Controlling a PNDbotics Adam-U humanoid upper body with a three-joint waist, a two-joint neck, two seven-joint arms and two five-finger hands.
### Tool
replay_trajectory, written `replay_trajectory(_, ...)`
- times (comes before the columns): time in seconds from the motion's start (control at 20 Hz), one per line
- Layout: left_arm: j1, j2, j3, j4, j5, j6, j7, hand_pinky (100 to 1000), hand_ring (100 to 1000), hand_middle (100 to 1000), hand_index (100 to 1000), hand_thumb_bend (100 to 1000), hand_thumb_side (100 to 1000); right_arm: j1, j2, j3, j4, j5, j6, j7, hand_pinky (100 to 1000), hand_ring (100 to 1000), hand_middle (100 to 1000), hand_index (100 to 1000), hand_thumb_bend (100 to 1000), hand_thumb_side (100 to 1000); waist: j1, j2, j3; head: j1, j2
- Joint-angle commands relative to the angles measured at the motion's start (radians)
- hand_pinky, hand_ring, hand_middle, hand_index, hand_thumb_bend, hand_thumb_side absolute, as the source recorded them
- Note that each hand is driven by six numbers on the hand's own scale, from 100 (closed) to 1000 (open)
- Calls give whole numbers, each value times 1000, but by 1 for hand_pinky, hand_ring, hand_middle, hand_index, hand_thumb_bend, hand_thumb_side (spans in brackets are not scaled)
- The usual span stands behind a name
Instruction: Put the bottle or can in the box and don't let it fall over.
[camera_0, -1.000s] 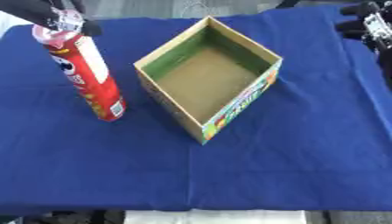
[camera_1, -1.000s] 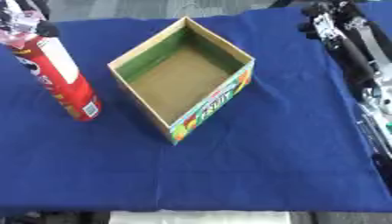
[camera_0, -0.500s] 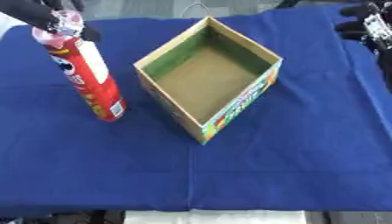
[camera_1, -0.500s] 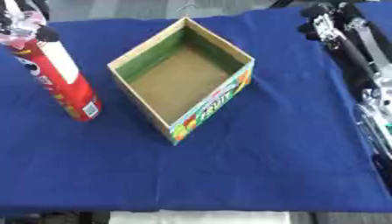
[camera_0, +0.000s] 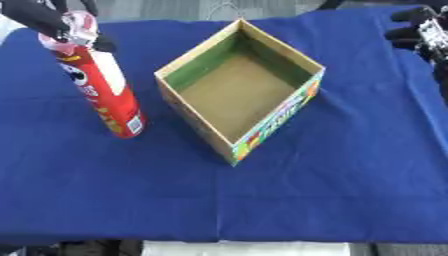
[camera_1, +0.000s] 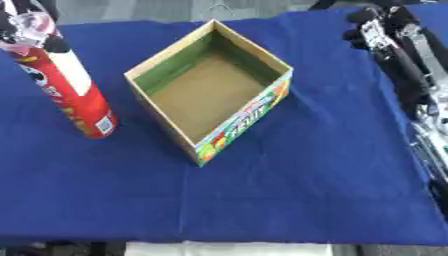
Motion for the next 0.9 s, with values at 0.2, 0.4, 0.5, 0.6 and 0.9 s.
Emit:
replay_trajectory(0.2,-18,12,3,-6,-7,-9,-23,477,626,866,819,773,741,-8,-13,-9,-24,5,-1,3,836,766,783,991,100,749,-4,-11,-1,3,-7)
replay_trajectory(0.4,-19,16,3,-15,-23,-28,-51,497,611,866,825,799,748,-6,-12,-8,-24,6,0,4,837,765,783,992,100,753,-3,-10,0,4,-4)
replay_trajectory(0.5,-18,17,3,-17,-31,-35,-63,526,616,866,829,820,753,-6,-12,-8,-24,6,0,4,837,765,784,992,100,752,-2,-10,0,4,-3)
replay_trajectory(0.6,-17,19,0,-19,-44,-47,-68,549,628,874,837,851,757,-6,-12,-8,-24,5,-1,5,837,766,784,992,100,751,-2,-11,0,4,-3)
replay_trajectory(0.9,-15,19,5,-19,-70,-67,-69,543,627,861,833,833,767,-4,-12,-7,-24,5,1,6,838,765,785,993,100,756,-2,-11,1,20,3)
